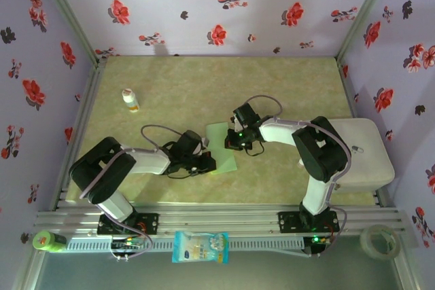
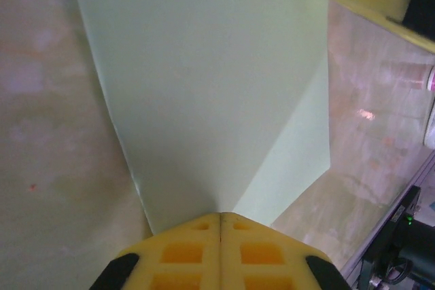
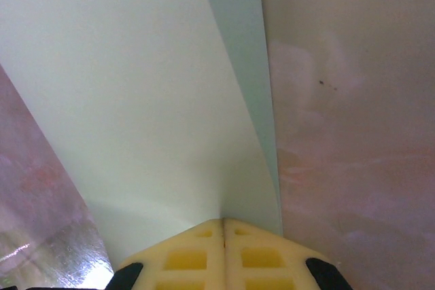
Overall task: Fold a paper plane with a square sheet of paper (pick it up from the middle)
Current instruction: First fold in half a square sheet of paper at the center of the table.
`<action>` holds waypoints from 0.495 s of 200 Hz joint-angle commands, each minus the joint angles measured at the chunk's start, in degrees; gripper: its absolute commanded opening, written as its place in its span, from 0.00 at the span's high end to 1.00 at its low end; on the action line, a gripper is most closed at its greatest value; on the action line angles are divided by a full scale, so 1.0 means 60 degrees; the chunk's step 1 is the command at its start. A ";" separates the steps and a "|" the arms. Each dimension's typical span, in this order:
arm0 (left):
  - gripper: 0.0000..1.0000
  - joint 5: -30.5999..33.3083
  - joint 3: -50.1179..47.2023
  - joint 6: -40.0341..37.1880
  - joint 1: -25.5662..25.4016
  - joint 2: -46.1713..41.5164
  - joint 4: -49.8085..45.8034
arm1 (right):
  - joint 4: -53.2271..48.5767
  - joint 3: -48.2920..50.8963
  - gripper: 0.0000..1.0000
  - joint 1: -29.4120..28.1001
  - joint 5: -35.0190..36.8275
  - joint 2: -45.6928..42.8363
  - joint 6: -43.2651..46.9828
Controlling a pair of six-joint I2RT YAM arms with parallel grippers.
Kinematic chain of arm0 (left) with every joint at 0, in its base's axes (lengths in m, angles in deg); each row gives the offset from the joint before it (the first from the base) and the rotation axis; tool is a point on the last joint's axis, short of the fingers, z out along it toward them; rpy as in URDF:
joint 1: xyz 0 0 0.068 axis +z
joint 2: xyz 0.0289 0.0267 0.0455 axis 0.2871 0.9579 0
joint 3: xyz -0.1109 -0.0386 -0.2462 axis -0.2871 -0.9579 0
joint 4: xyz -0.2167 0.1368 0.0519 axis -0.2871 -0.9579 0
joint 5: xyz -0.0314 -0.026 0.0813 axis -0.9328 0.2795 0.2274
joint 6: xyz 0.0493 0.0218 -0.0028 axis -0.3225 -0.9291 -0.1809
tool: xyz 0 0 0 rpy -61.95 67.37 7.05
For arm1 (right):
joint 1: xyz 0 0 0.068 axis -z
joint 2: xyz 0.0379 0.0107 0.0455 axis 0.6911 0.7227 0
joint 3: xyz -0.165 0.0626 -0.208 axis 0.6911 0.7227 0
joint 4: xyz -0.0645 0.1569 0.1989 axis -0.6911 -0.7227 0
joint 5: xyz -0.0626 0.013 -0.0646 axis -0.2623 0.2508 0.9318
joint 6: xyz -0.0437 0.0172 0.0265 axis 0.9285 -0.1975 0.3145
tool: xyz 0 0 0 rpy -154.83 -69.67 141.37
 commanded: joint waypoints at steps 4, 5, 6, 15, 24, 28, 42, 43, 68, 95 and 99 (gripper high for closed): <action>1.00 0.0035 -0.0303 -0.0793 -0.0323 -0.0271 -0.1825 | -0.1580 0.0682 1.00 -0.0007 0.1864 0.0806 -0.0020; 1.00 0.0044 -0.0297 -0.0809 -0.0339 -0.0282 -0.1864 | -0.1582 0.0682 1.00 -0.0007 0.1873 0.0805 -0.0023; 1.00 0.0056 -0.0301 -0.0831 -0.0339 -0.0295 -0.1897 | -0.1583 0.0682 1.00 -0.0007 0.1871 0.0805 -0.0024; 1.00 0.0126 -0.0263 -0.0949 -0.0394 -0.0384 -0.2107 | -0.1583 0.0681 1.00 -0.0007 0.1883 0.0833 -0.0003; 1.00 0.0135 -0.0283 -0.0995 -0.0438 -0.0449 -0.2179 | -0.1584 0.0675 1.00 -0.0006 0.1886 0.0834 0.0001; 1.00 0.0141 -0.0286 -0.1000 -0.0457 -0.0478 -0.2193 | -0.1592 0.0671 1.00 -0.0007 0.1896 0.0846 -0.0004; 1.00 0.0158 -0.0319 -0.0958 -0.0524 -0.0528 -0.2209 | -0.1586 0.0680 1.00 -0.0007 0.1896 0.0833 -0.0009; 1.00 0.0164 -0.0335 -0.0950 -0.0527 -0.0535 -0.2209 | -0.1592 0.0681 1.00 -0.0007 0.1897 0.0826 -0.0010; 1.00 0.0201 -0.0379 -0.0830 -0.0604 -0.0719 -0.2146 | -0.1562 0.0681 1.00 -0.0007 0.1870 0.0829 -0.0010; 1.00 0.0248 -0.0115 -0.0693 -0.0566 -0.1714 -0.1965 | -0.1614 0.0651 1.00 -0.0007 0.1815 0.0799 0.0045; 1.00 0.0304 -0.0064 -0.0674 -0.0526 -0.1874 -0.1934 | -0.1613 0.0652 1.00 -0.0007 0.1827 0.0797 0.0039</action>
